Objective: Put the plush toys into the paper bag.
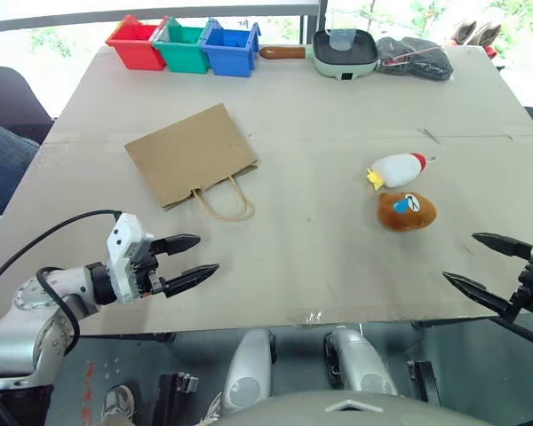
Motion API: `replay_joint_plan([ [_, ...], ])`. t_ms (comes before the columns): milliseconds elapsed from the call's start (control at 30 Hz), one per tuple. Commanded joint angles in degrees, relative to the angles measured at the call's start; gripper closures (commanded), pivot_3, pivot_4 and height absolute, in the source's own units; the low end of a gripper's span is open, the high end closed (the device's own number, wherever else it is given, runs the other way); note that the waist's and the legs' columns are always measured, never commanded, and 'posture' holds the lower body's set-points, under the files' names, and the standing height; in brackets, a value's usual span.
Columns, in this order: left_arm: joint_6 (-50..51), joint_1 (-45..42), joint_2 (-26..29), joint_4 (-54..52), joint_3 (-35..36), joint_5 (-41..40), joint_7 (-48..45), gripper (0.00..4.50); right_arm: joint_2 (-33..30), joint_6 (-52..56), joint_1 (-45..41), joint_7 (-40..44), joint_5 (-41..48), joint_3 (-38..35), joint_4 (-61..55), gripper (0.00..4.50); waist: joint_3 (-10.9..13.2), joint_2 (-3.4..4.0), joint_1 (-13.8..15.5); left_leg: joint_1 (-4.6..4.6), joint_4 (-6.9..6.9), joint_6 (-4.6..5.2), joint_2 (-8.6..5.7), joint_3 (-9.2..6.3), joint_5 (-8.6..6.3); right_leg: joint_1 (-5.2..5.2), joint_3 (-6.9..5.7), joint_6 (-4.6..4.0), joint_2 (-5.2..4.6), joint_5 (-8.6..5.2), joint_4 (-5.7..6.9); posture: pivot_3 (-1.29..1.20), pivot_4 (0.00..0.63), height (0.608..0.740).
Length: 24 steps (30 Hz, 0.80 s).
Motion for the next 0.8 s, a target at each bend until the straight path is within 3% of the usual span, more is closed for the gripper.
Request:
replay_joint_plan([
  [33,-4.4,-1.9,-0.7,1.5,1.5,2.6,2.0,0.19,2.8,-3.5,-1.3,-2.3,-0.2,1.3,-2.5,0.01,0.0,-0.02,0.1,0.0,-0.01,0.0,0.0,0.0,0.0,0.0,0.0,0.0,0.0,0.0,-0.01,0.0,0.15,0.74],
  [267,-22.9,-10.5,-0.1,12.6,-0.1,15.2,4.7,0.19,8.3,-4.6,-3.2,-7.3,0.0,12.7,-10.2,0.01,-0.1,-0.02,0.1,0.02,-0.04,0.0,0.01,0.05,0.0,-0.01,0.07,0.05,0.04,0.05,0.01,0.0,0.15,0.74],
  [400,-36.4,-14.5,0.4,18.9,-5.1,24.1,5.0,0.19,9.5,-4.4,-3.0,-9.9,-0.6,17.4,-12.6,0.01,-0.1,-0.05,0.3,-0.01,-0.06,0.0,0.01,0.04,0.0,-0.01,0.05,-0.01,0.04,0.24,-0.06,0.0,0.15,0.74],
  [633,-47.6,-23.6,-1.7,29.4,-13.5,33.6,8.9,0.19,10.1,-3.7,-4.3,-15.0,-2.3,22.7,-14.7,0.01,-0.1,-0.08,0.3,-0.01,-0.01,0.0,0.01,0.03,0.0,-0.01,0.03,0.01,0.04,0.25,-0.03,0.0,0.15,0.74],
  [733,-49.6,-26.0,-2.8,31.8,-15.5,33.5,8.7,0.84,10.2,-3.1,-5.1,-17.2,-2.9,24.4,-15.3,0.0,-0.1,-0.1,0.0,-0.02,0.0,0.0,0.0,0.04,0.0,-0.01,0.03,0.0,0.04,0.27,-0.01,0.0,0.15,0.74],
  [767,-49.5,-26.7,-3.2,32.0,-15.8,32.7,8.4,1.47,10.4,-2.9,-5.3,-18.1,-3.1,25.0,-15.7,0.0,-0.1,-0.1,0.0,-0.02,-0.01,0.0,0.0,0.03,0.0,-0.01,0.03,-0.01,0.05,0.28,0.0,0.0,0.15,0.74],
  [800,-49.6,-27.2,-3.4,32.4,-15.8,32.0,8.1,1.62,10.5,-2.7,-5.5,-18.8,-3.4,25.7,-16.1,0.0,-0.1,-0.1,0.0,-0.02,-0.01,0.0,0.0,0.03,0.0,-0.01,0.03,-0.01,0.06,0.28,0.0,0.0,0.15,0.74],
])
